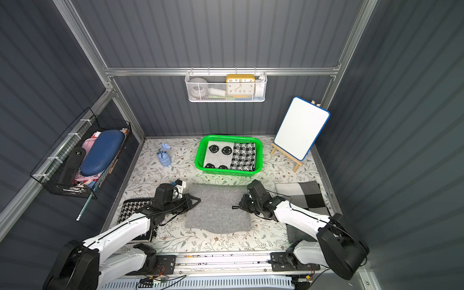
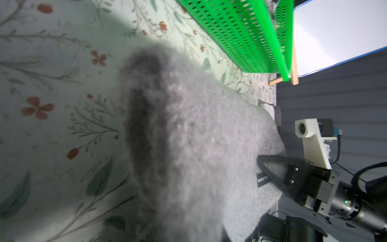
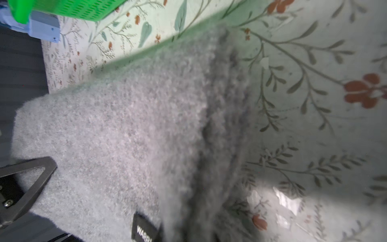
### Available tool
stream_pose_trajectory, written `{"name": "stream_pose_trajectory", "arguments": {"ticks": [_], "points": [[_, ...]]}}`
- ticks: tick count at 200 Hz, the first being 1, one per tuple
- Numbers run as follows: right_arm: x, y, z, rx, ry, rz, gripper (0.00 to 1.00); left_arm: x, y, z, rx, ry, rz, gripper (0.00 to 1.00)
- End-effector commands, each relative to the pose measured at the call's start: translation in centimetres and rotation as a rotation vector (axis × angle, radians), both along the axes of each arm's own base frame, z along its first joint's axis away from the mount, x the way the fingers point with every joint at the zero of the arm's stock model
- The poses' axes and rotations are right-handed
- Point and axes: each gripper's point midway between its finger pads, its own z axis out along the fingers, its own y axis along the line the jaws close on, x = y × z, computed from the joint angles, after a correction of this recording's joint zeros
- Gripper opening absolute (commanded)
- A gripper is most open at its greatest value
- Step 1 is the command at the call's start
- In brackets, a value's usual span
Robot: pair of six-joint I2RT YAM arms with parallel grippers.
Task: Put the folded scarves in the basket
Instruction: Pick up the scarf at the center of the board, then place the scarf in the basket.
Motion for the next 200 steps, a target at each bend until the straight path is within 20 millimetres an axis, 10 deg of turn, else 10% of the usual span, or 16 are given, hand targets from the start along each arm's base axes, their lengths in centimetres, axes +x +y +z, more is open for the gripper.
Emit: {"name": "stream_pose_trajectory", "arguments": {"ticks": [1, 101, 200], "points": [[0.0, -1.0, 2.4, 0.005, -0.071, -0.03, 0.0, 1.0, -1.1, 4.8, -0.061, -0.131, -0.052, 0.0], [4.8, -9.5, 12.5, -0.211, -0.367, -0.287, 0.0, 11.2, -4.1, 12.1, -0.005, -0.294, -0.016, 0.0], [16.1, -10.1, 17.5, -0.182, -0.41, -0.266, 0.0, 24.1, -4.4, 14.8, 0.129, -0.374, 0.12, 0.0]]}}
